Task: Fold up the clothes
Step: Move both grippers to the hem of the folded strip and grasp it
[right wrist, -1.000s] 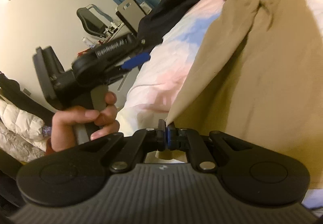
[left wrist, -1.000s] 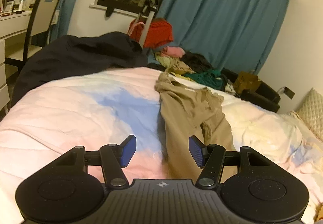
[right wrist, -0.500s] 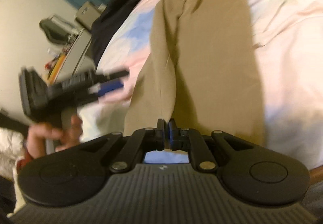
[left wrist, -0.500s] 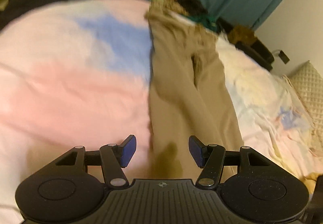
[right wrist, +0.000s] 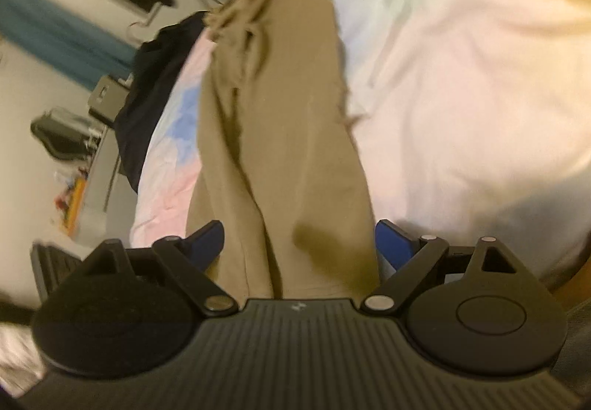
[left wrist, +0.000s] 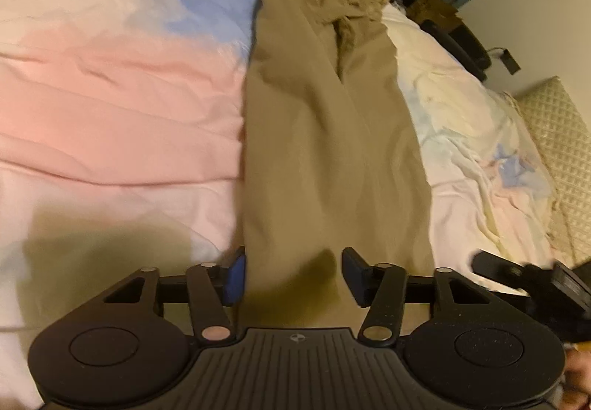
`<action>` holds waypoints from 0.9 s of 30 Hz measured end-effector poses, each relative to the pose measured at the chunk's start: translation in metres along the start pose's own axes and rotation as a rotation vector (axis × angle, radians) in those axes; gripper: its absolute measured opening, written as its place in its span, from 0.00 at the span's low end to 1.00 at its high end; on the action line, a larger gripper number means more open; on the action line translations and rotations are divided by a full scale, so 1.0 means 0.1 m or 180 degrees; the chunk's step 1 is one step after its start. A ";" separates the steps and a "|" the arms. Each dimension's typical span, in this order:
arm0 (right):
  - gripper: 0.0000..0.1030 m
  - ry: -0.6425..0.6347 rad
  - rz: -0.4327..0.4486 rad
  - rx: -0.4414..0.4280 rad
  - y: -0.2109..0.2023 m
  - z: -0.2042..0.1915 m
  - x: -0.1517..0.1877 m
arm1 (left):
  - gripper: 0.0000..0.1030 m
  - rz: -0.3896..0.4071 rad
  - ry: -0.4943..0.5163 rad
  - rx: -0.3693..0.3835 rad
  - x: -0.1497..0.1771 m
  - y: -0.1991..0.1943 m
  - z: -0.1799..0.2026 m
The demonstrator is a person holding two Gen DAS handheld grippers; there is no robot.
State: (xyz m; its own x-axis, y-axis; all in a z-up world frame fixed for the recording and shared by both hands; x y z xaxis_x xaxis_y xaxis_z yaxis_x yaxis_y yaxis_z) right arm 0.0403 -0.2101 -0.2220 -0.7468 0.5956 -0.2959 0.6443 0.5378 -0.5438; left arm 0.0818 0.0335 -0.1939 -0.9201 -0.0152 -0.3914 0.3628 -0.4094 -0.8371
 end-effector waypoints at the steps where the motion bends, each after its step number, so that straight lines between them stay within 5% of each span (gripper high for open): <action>1: 0.57 0.0080 -0.0043 0.0065 0.02 0.05 0.02 | 0.44 0.0022 0.0004 0.0021 -0.01 -0.01 0.01; 5: 0.56 0.0147 -0.0155 0.0179 0.09 0.12 0.08 | 0.32 0.0060 -0.0056 0.0190 -0.02 -0.07 0.04; 13: 0.56 0.0225 -0.0226 0.0164 0.11 0.15 0.15 | 0.31 -0.0173 -0.0010 0.0294 0.09 0.00 0.09; 16: 0.43 0.0189 -0.0304 0.0034 0.16 0.06 0.19 | 0.25 -0.0157 0.0047 0.0395 0.09 -0.03 0.15; 27: 0.47 0.0235 -0.0360 0.0175 0.19 0.11 0.23 | 0.33 -0.0369 -0.0162 0.0348 0.14 0.15 0.08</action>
State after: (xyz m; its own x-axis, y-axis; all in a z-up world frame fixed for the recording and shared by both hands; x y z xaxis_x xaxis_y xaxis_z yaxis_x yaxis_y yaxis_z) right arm 0.0332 -0.1928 -0.2475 -0.7987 0.5764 -0.1729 0.5452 0.5716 -0.6131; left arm 0.0734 0.0203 -0.2089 -0.9621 -0.0071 -0.2725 0.2382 -0.5080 -0.8278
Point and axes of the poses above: each gripper's, at about its wrist camera, not at the fingertips, and y roughly the way its jaws point, z to its right, x to its underside, the point moved 8 cm from there along y, roughly the way its jaws point, and after that the axes turned 8 degrees about -x, right-handed, at the moved point
